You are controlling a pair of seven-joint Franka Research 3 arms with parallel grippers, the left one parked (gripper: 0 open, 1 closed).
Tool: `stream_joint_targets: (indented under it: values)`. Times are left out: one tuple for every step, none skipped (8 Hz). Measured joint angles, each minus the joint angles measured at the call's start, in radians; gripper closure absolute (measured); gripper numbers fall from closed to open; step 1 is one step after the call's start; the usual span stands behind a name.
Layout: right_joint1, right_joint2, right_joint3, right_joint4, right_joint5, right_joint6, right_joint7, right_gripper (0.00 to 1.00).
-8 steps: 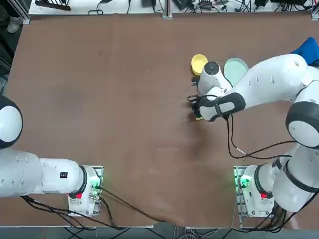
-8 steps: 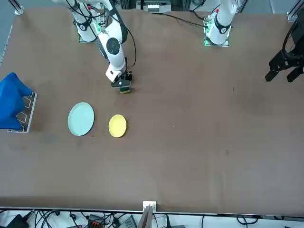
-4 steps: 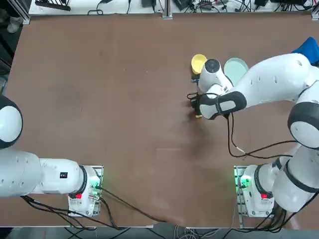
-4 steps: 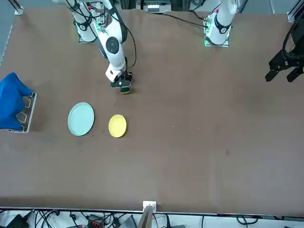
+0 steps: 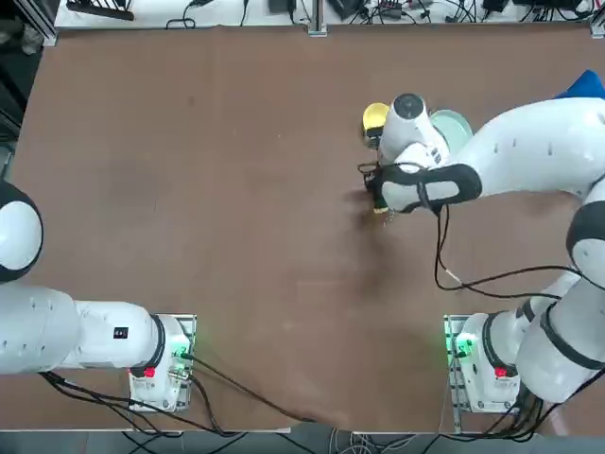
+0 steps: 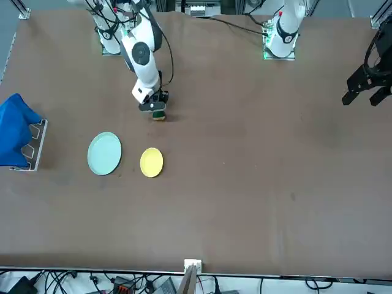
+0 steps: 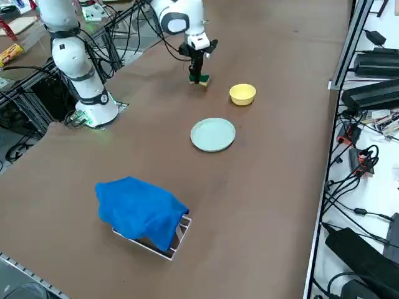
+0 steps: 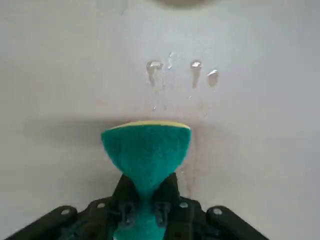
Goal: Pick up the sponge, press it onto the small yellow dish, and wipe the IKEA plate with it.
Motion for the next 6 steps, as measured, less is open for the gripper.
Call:
stream_joint_targets:
  values:
    - [-0.019,-0.014,-0.009,0.055,0.0,-0.08,0.0,0.79]
    - [-0.043,-0.015,-0.012,0.122,0.0,-0.154,0.0,0.79]
    - [-0.07,-0.006,-0.013,0.197,0.0,-0.225,-0.003,0.79]
    - [-0.095,0.013,-0.013,0.274,0.0,-0.285,-0.006,0.79]
    - [-0.12,0.043,-0.013,0.345,0.0,-0.331,-0.016,0.79]
    - [-0.142,0.078,-0.013,0.412,0.0,-0.376,-0.035,0.79]
